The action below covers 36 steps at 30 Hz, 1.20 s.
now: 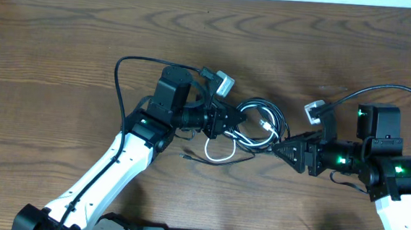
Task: Untangle cables
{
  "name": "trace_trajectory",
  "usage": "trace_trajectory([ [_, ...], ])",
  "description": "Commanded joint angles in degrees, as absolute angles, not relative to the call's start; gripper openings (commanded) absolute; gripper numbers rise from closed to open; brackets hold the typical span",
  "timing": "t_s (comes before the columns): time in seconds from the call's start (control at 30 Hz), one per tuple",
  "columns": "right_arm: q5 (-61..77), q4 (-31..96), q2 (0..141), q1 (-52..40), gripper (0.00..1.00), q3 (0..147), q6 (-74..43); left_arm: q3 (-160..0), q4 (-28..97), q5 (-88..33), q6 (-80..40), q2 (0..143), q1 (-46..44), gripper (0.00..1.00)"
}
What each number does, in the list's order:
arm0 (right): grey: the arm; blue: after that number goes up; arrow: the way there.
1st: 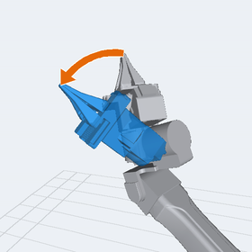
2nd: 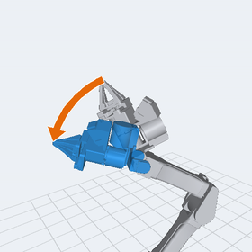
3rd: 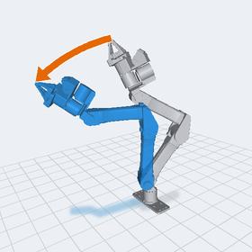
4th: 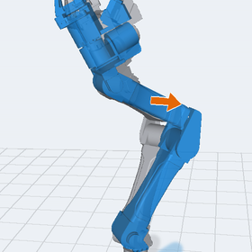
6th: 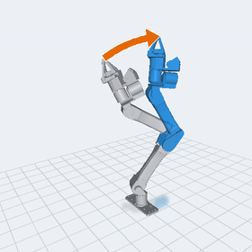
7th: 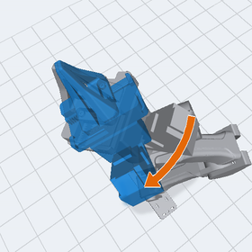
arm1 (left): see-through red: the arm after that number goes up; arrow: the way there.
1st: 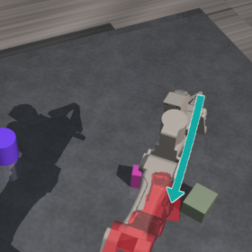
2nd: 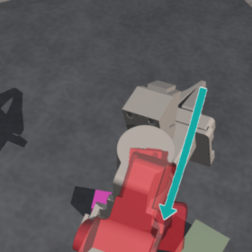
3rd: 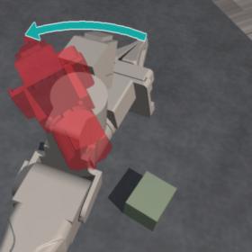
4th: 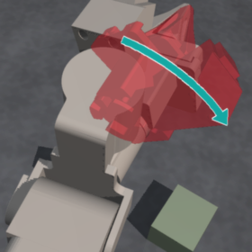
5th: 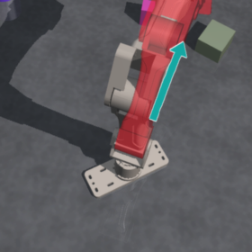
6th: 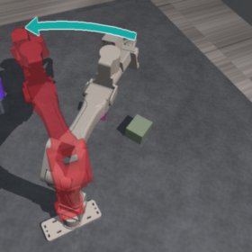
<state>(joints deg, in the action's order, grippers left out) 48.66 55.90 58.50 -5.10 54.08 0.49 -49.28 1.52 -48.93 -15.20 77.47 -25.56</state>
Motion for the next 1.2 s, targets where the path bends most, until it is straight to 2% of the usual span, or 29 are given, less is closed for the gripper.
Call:
trace_trajectory([
  [0.0,47.9,55.5,58.5,-5.3,0.64,54.6,-3.9,-49.7,2.3,-43.4,-18.9,76.9,-25.4,0.08],
  [0.13,48.2,54.3,58.5,-5.3,0.59,54.6,-8.3,-49.7,6.7,-33.9,-23.3,76.9,-25.4,0.08],
  [0.2,48.2,54.2,58.5,-5.3,0.54,54.6,-8.3,-49.7,7.9,-33.1,-23.5,76.9,-25.4,0.08],
  [0.3,48.1,53.9,58.5,-5.3,0.53,54.6,-8.1,-49.7,8.4,-33.2,-24.4,76.9,-25.4,0.08],
  [0.53,47.1,50.8,58.6,-5.4,0.48,54.6,-8.1,-49.7,7.1,-39.3,-24.3,76.9,-25.5,0.07],
  [0.7,33.3,51.9,59.0,-5.3,0.36,54.6,-12.1,-49.7,5.1,-46.9,-24.4,76.9,-25.4,0.07],
  [0.77,29.9,53.1,59.2,-5.4,0.36,54.6,-12.0,-49.7,5.1,-48.0,-26.5,76.9,-25.4,0.08],
  [0.9,31.9,54.1,59.2,-6.1,0.36,54.6,-5.6,-49.7,4.8,-48.0,-34.1,76.9,-25.4,0.08],
  [1.03,32.1,54.0,59.2,-9.2,0.41,54.6,0.4,-49.7,4.8,-48.0,-41.2,76.9,-25.4,0.08],
  [1.17,32.0,53.1,59.2,-12.9,0.41,54.6,1.5,-49.7,4.9,-48.1,-43.6,76.9,-25.4,0.08],
])
